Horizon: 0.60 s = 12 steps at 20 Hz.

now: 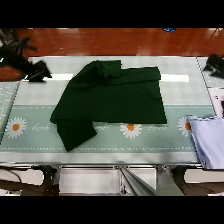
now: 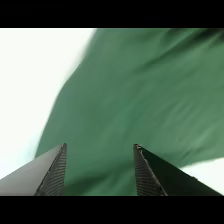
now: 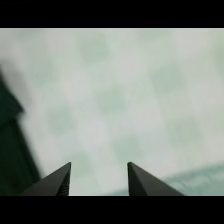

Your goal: Fold the shirts.

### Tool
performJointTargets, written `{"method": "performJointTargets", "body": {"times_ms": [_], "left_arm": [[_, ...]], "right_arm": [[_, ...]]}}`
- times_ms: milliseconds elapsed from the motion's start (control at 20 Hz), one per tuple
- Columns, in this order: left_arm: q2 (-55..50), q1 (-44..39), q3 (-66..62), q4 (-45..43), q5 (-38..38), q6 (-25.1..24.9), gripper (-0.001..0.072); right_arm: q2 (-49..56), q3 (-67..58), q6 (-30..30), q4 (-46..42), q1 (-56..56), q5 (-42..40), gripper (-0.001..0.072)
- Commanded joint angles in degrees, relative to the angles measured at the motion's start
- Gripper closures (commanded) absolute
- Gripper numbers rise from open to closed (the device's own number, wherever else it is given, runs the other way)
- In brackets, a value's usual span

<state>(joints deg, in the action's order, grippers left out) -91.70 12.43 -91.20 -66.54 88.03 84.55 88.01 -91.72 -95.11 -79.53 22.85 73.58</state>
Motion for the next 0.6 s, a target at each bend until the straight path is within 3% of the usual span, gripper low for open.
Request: {"method": "performJointTargets", "body": {"times_ms": [0, 150, 300, 550], "left_arm": [[13.29, 6.69, 25.38, -2.91, -0.9, -2.4, 0.0197], [21.81, 14.62, 44.87, -0.37, -6.58, -4.0, 0.0197], [25.24, 22.86, 53.62, 9.77, -12.02, -4.39, 0.0197], [22.12, 21.03, 56.15, 15.08, -18.93, -4.37, 0.0198]], "right_arm": [[-11.06, 22.12, 2.14, 0.87, 3.89, -7.02, 0.0306], [-15.85, 36.59, 7.26, 8.17, 3.87, -10.93, 0.0304], [-17.79, 41.33, 15.1, 20.44, 3.82, -9.55, 0.0304], [-18.25, 41.4, 18.38, 26.27, 3.82, -6.4, 0.0304]]}}
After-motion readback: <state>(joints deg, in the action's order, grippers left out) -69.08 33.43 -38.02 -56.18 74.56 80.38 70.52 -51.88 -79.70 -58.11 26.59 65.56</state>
